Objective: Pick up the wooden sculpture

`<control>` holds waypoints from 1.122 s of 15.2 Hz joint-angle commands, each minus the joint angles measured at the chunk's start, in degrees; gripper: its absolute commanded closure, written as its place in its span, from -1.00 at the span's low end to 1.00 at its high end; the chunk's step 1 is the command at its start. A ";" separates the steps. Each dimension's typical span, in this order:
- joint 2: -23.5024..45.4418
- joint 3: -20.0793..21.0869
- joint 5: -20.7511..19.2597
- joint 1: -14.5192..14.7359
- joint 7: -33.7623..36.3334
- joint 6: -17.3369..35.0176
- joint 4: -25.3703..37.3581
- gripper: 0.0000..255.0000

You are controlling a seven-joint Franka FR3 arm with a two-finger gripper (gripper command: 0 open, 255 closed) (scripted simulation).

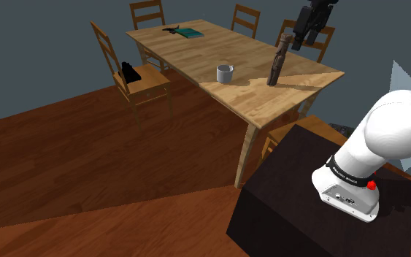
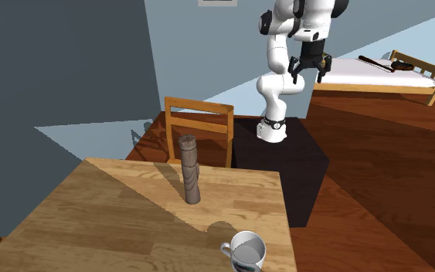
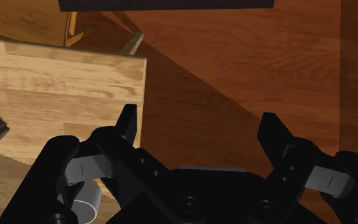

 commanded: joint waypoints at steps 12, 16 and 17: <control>12.71 -11.90 -7.26 -3.35 -13.45 8.08 4.87 -1.00; 18.85 -16.09 -8.28 -4.00 -18.32 10.77 8.61 -1.00; 20.50 -17.13 -8.35 -4.14 -19.57 11.39 9.70 -1.00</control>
